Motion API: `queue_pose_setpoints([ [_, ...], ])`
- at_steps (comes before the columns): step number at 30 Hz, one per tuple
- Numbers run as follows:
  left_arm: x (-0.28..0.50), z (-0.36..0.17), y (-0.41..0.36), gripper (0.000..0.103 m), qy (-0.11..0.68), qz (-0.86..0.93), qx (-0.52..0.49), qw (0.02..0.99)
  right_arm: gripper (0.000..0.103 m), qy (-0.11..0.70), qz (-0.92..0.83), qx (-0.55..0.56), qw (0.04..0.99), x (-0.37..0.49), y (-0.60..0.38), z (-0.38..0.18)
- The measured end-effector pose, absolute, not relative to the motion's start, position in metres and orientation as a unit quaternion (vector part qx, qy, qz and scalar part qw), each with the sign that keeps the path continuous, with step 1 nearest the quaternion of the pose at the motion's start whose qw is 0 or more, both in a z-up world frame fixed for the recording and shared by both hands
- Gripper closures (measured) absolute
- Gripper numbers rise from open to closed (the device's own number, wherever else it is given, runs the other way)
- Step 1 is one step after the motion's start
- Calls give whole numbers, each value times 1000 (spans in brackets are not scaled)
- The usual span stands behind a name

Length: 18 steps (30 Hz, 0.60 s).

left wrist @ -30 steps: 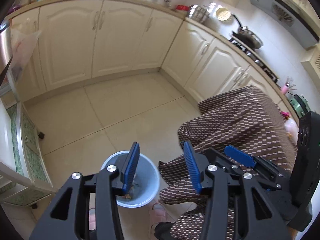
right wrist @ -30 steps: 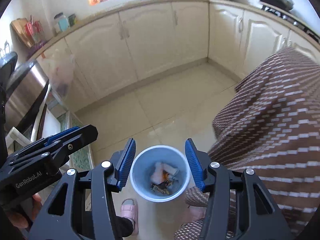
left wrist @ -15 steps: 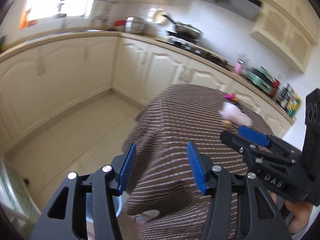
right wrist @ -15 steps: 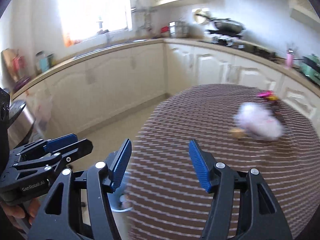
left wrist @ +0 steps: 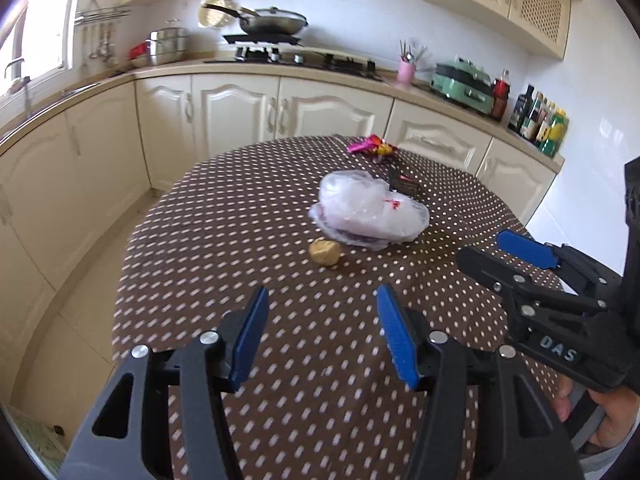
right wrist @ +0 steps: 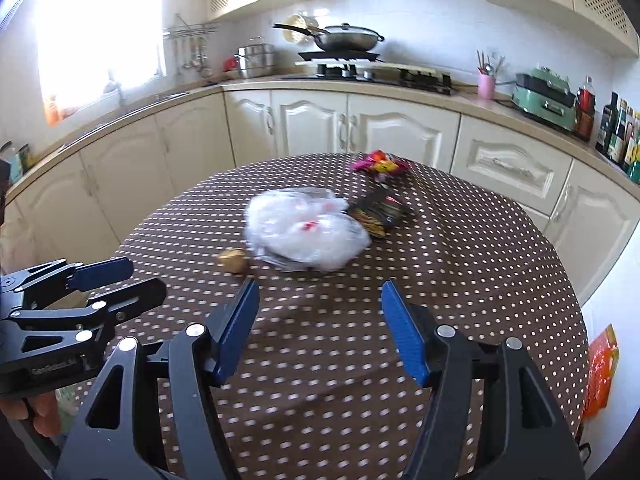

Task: Collect trash
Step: 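Grasp the brown bread crust with the left gripper while the right grasps the clear plastic bag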

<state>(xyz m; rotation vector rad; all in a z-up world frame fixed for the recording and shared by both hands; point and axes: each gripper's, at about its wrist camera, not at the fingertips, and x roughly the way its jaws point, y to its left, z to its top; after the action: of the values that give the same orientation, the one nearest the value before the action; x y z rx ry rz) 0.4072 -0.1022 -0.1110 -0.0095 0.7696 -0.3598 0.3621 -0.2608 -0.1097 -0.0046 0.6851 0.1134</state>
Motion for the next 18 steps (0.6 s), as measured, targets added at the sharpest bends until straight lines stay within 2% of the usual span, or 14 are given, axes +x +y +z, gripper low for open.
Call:
queue_pose_setpoints([
  [10, 468, -146, -134, 49, 422, -173, -13, 890, 36, 356, 49, -4, 933, 389, -272, -120],
  [11, 471, -149, -136, 53, 426, -169, -9, 889, 36, 357, 50, -5, 933, 390, -272, -120],
  [13, 479, -154, -137, 67, 437, -179, -22, 881, 36, 360, 52, -9, 931, 394, -269, -121],
  [14, 482, -154, -136, 70, 437, -180, -25, 881, 36, 361, 53, -13, 931, 396, -268, -121],
  [16, 484, -155, -135, 93, 439, -183, -30, 879, 33, 364, 55, -20, 930, 400, -264, -122],
  [17, 485, -155, -132, 93, 437, -185, -37, 880, 32, 364, 57, -24, 929, 402, -261, -122],
  [18, 484, -154, -131, 98, 434, -183, -39, 881, 32, 365, 58, -26, 929, 404, -259, -121],
])
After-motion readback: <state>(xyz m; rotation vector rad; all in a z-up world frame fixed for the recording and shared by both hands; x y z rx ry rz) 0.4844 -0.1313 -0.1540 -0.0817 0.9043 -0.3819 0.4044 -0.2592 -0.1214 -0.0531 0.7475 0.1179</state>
